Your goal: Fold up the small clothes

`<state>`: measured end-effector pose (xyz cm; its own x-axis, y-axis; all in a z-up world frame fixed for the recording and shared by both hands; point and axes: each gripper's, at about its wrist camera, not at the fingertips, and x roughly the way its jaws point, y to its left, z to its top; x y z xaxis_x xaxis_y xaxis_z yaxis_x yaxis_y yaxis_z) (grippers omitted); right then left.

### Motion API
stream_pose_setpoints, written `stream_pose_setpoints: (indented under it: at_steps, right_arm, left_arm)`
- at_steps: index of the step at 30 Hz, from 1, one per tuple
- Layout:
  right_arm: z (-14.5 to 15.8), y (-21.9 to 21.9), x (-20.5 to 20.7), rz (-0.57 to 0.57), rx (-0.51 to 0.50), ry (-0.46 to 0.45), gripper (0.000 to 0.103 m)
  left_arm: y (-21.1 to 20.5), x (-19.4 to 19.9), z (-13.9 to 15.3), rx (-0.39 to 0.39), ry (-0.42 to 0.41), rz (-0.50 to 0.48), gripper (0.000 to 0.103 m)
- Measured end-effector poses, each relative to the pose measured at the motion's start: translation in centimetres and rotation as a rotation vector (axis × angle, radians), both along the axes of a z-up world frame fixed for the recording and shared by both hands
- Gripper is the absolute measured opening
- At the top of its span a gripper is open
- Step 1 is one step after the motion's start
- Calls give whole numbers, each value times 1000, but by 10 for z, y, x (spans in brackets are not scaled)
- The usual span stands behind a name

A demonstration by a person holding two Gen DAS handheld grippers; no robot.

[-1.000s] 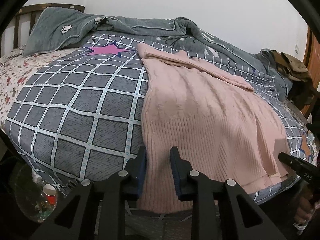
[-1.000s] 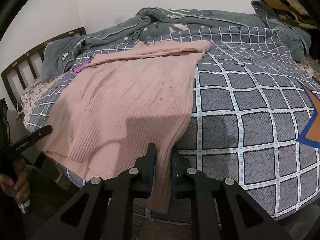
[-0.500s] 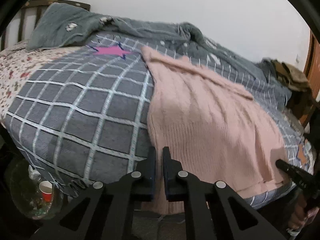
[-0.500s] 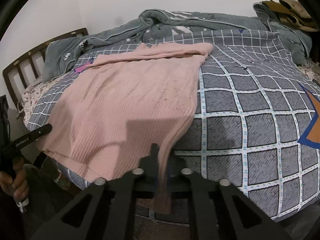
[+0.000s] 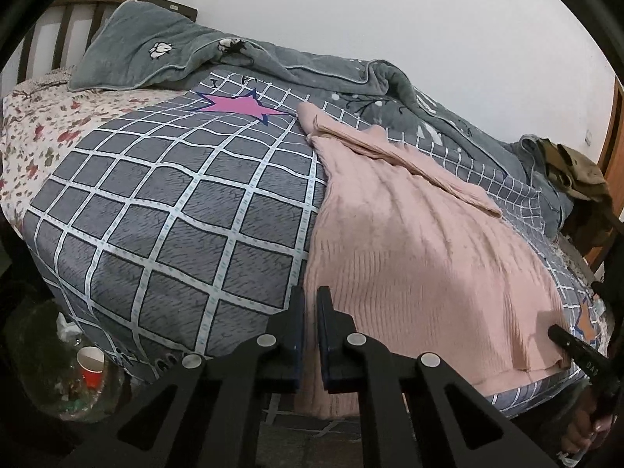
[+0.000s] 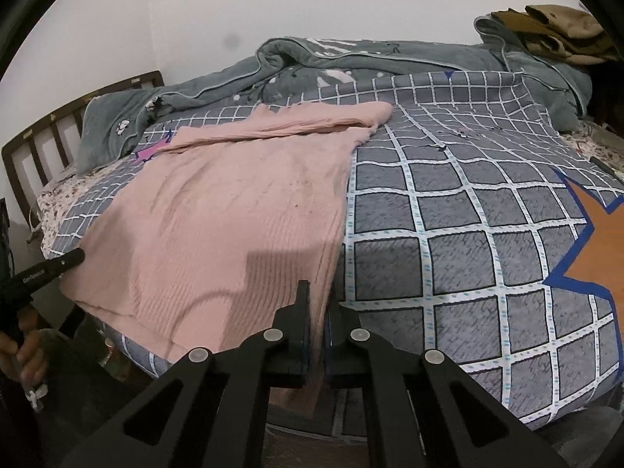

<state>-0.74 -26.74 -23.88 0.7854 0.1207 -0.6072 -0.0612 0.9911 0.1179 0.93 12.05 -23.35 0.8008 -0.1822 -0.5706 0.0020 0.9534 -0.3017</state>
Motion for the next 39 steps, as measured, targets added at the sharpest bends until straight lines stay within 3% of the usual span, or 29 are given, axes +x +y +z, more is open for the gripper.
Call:
stream_pose_setpoints:
  at_steps: [4,10,16,19,21,24,26,27,29,30,31,39]
  right_arm:
    - [2,-6,-1,-5,31,-12,5]
    - [-5,-5,6,26,35,51,7]
    - [-7,-9,3,51,82,91,16]
    - [-9,-6,-2,79,96,101,21]
    - [-10,-1,-5,93,80,95,25]
    - [-11,6,-5,103,51,87,29]
    - [-11,7,-5,98,43,84,30]
    - [-11,8,-5,96,37,84,30]
    - [-11,9,-6,80,19,82,22]
    - [-11,8,-6,87,27,84,9]
    - [-11,7,-7,93,44,88,5]
    - [14,-18,-16,91,202,57,4]
  left_arm:
    - [6,0,-2,-32,5,-1,7]
    - [-3,0,-4,6,27,-40,9]
    - [4,0,-8,-52,61,-60,12]
    - [2,-2,-8,-72,58,-89,23]
    - [-3,-4,-7,-63,50,-108,35]
    - [-16,-3,-6,-4,44,-124,39]
    - [-24,-3,-5,41,44,-118,39]
    - [-25,-3,-5,52,46,-114,32]
    - [-26,0,-5,92,66,-99,9]
    - [-26,0,-4,97,63,-105,8]
    - [-24,0,-4,91,66,-105,8]
    - [-9,-9,20,19,60,-88,7]
